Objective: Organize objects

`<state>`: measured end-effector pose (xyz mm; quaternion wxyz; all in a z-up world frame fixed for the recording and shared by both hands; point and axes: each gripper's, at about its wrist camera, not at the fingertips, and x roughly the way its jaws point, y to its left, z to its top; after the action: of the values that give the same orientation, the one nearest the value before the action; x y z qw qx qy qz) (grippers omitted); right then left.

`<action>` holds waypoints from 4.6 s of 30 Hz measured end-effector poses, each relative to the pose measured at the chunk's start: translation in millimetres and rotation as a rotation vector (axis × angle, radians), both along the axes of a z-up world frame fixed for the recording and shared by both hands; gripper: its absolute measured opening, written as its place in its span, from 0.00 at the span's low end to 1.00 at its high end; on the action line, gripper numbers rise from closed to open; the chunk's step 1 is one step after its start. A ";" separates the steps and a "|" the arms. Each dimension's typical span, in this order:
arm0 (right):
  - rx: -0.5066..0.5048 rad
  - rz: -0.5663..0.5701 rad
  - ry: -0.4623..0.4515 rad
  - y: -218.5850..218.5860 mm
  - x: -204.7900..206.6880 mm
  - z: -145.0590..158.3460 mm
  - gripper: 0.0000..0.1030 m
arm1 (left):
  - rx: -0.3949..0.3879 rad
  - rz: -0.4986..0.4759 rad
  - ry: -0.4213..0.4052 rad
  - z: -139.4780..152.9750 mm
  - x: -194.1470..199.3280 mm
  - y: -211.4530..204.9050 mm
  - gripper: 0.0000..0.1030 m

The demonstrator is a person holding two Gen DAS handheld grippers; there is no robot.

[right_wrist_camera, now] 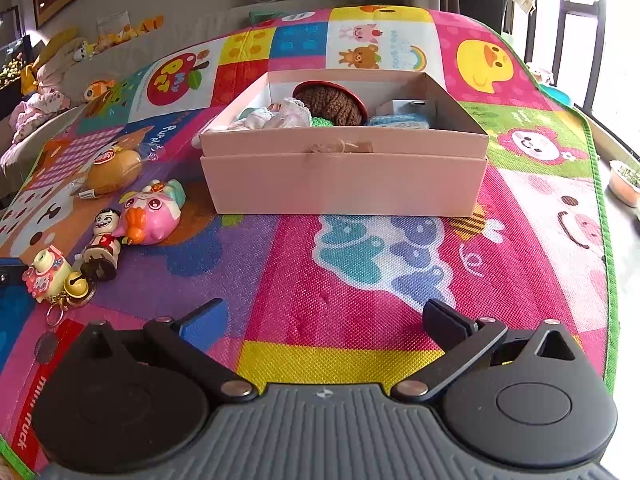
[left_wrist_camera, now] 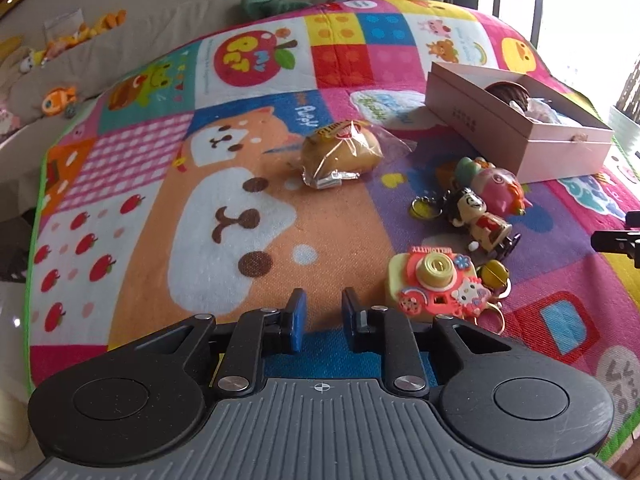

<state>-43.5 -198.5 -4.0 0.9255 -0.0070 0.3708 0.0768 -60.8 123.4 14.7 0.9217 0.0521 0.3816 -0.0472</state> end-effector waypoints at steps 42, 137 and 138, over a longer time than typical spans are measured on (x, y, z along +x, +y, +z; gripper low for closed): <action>-0.029 0.030 0.014 8.6 2.7 -0.6 1.00 | -0.064 -0.287 0.033 -7.5 154.0 -10.2 0.71; 0.173 0.009 -0.214 -85.2 -14.7 75.7 0.29 | -0.043 -0.632 -0.177 77.4 205.4 -262.9 0.48; 0.174 0.006 -0.208 -86.2 -11.4 73.3 0.29 | -0.035 -0.608 -0.087 68.5 221.3 -271.3 0.48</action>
<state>-55.0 -284.8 69.2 0.9557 0.0645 0.2650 0.1105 160.6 -147.8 83.2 0.8814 0.1501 0.3079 -0.3252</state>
